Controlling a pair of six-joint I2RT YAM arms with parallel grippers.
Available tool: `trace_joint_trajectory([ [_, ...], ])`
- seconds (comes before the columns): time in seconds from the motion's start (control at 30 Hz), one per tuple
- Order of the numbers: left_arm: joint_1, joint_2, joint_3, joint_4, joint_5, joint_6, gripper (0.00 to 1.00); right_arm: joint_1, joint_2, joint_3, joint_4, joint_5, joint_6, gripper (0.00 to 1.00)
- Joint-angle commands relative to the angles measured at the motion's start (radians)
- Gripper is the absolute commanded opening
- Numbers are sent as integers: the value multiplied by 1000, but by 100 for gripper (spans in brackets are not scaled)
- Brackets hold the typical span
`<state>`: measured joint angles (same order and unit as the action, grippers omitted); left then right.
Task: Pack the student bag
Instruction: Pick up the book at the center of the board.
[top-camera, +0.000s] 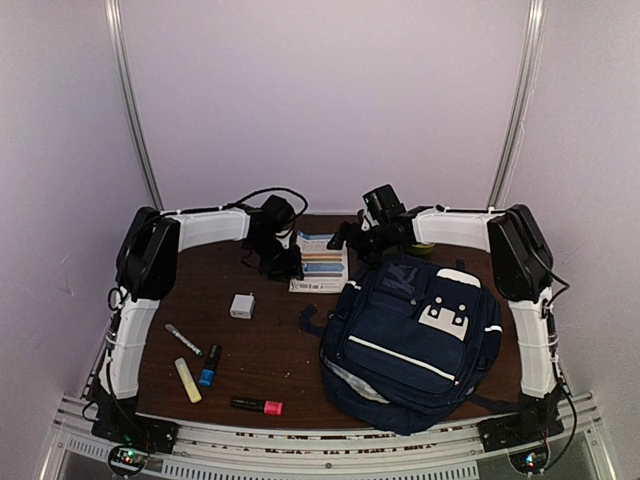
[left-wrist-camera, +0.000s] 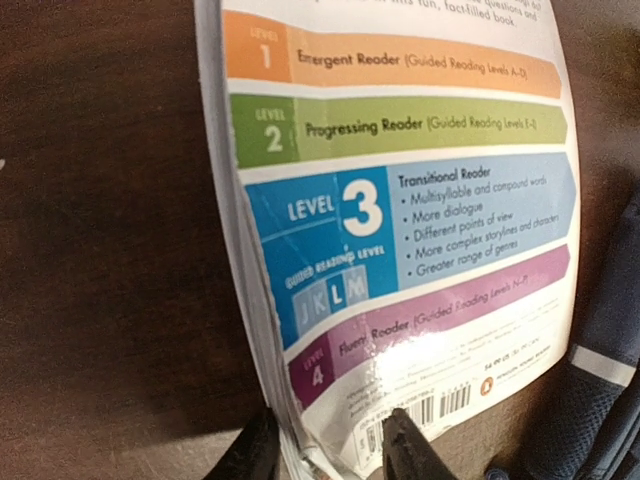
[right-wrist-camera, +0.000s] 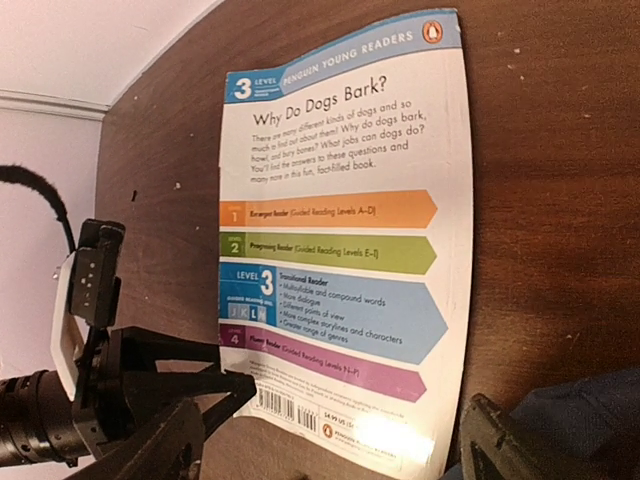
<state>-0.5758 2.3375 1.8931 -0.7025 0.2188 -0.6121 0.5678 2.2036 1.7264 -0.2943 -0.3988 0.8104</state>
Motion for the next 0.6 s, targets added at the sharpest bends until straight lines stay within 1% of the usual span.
trace_joint_trajectory([
  [0.0, 6, 20, 25, 36, 51, -22, 33, -4, 65, 82, -13, -1, 27, 86],
  [0.07, 5, 21, 26, 42, 53, -24, 29, -10, 116, 146, -67, 1, 42, 77],
  [0.2, 5, 27, 27, 60, 79, -28, 22, -10, 217, 239, -69, -54, 102, 67],
  [0.33, 5, 29, 15, 106, 134, -39, 21, 2, 246, 263, -22, -92, 145, 65],
  [0.37, 5, 31, 13, 121, 153, -46, 23, 4, 253, 272, -21, -101, 150, 65],
  [0.43, 7, 37, 13, 148, 190, -53, 30, 8, 263, 283, -16, -122, 156, 66],
  [0.5, 7, 46, 19, 157, 208, -59, 32, 10, 260, 282, -20, -128, 153, 66],
  [0.57, 10, 56, 23, 172, 235, -65, 32, 9, 252, 268, -14, -130, 148, 65],
])
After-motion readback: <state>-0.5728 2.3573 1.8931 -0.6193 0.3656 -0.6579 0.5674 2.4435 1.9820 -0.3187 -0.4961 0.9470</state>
